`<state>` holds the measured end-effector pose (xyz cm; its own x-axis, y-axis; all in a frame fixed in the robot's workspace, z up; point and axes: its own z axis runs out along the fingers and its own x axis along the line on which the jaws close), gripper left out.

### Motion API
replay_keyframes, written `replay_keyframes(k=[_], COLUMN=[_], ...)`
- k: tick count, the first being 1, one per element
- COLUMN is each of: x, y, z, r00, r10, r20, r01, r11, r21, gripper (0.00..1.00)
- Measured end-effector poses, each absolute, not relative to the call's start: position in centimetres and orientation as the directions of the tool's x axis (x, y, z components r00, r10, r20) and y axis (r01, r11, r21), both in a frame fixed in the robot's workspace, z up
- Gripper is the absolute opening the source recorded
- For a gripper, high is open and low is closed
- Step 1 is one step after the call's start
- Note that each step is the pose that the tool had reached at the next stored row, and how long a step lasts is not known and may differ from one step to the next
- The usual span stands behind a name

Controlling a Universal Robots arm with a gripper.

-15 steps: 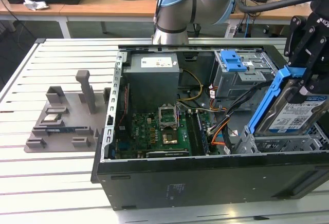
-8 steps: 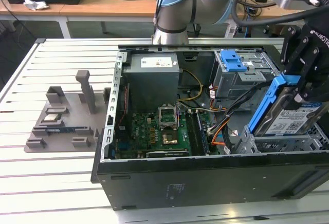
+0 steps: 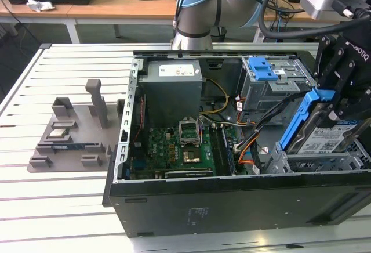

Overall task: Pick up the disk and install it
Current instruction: 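Insert the disk into the insertion slot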

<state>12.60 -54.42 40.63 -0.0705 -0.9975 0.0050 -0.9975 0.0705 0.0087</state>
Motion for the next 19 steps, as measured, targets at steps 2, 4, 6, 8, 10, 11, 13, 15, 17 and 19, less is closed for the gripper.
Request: replay_keyframes(k=[2, 4, 6, 8, 10, 11, 13, 15, 17, 19], x=[12.6, 12.6, 12.6, 12.6, 12.6, 12.6, 12.6, 12.6, 13.0, 13.8], y=[-54.4, -54.4, -54.4, -54.4, -54.4, -54.4, -54.4, -54.4, -54.3, -54.1], z=[40.6, 40.6, 40.6, 40.6, 40.6, 40.6, 40.6, 40.6, 40.6, 40.5], r00=[-0.070, -0.071, -0.070, -0.070, -0.070, -0.070, -0.070, -0.070, -0.070, -0.068], r10=[-0.998, -0.997, -0.998, -0.998, -0.998, -0.998, -0.998, -0.998, -0.998, -0.998], r20=[0.005, 0.005, 0.005, 0.005, 0.005, 0.005, 0.005, 0.005, 0.005, 0.005], r01=[-0.997, -0.997, -0.997, -0.997, -0.997, -0.997, -0.997, -0.997, -0.997, -0.998], r11=[0.071, 0.071, 0.070, 0.071, 0.071, 0.071, 0.070, 0.071, 0.070, 0.068], r21=[0.009, 0.009, 0.009, 0.009, 0.009, 0.009, 0.009, 0.009, 0.009, 0.011], gripper=[0.38, 0.44, 0.44, 0.36, 0.30, 0.24, 0.12, 0.11, 0.11, 0.11])
